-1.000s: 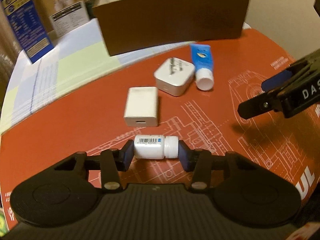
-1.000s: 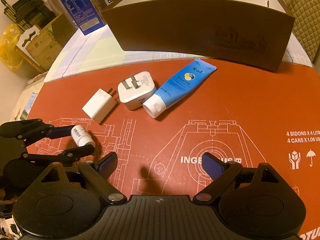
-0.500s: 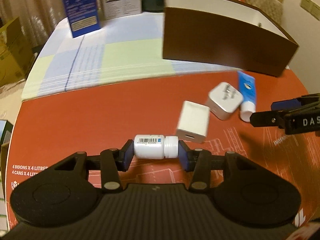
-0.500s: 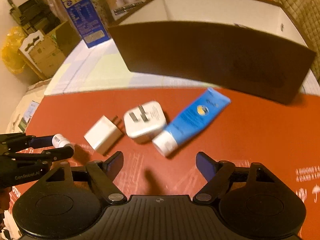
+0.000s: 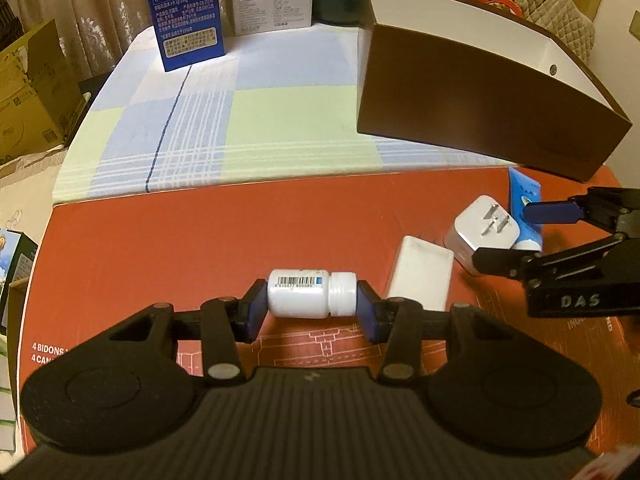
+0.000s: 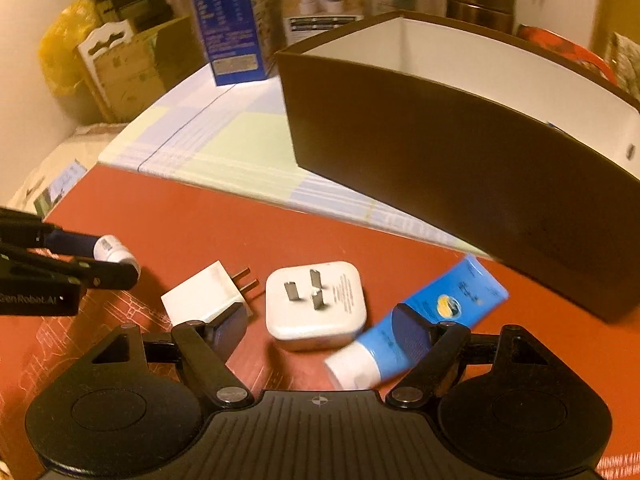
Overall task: Organize rigid objects
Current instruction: 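Grasp the white square smart plug with the right tool, then lift and carry the pill bottle and smart plug over the open box with both tools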
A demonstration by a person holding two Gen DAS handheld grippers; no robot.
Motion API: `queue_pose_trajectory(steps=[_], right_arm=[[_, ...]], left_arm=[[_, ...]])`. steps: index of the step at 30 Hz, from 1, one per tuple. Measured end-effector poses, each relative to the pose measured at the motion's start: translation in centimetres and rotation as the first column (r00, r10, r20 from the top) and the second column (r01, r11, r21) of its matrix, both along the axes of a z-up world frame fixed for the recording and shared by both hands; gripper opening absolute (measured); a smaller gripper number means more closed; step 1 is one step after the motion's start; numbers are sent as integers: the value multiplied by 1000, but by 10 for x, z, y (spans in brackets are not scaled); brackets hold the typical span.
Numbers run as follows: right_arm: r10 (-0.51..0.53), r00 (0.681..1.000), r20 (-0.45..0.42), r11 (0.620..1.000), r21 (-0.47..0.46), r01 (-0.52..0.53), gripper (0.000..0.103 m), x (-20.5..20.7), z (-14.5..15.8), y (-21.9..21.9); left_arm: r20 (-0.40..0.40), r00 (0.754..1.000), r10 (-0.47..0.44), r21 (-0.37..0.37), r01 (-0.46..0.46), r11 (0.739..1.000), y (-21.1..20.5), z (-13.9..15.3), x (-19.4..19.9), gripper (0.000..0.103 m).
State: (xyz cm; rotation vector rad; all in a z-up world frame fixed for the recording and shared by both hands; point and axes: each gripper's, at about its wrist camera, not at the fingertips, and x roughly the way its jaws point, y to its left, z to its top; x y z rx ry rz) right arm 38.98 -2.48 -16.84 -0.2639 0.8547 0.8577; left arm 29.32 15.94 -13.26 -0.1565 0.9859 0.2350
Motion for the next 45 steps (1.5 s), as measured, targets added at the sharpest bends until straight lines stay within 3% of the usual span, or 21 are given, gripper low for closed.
queue_pose_trajectory(steps=[4, 9, 33, 45], right_arm=[[29, 999, 23, 1000, -11, -29, 74, 4, -7, 7], [50, 999, -10, 998, -25, -50, 56, 12, -14, 15], [68, 998, 11, 996, -53, -67, 55, 9, -20, 20], [47, 999, 3, 999, -12, -47, 55, 0, -10, 11]], left_arm=[[-14, 1000, 10, 0, -10, 1000, 2, -4, 6, 42], [-26, 1000, 16, -4, -16, 1000, 3, -7, 14, 42], [-37, 999, 16, 4, -16, 1000, 0, -10, 16, 42], [-12, 1000, 11, 5, -11, 1000, -5, 0, 10, 42]])
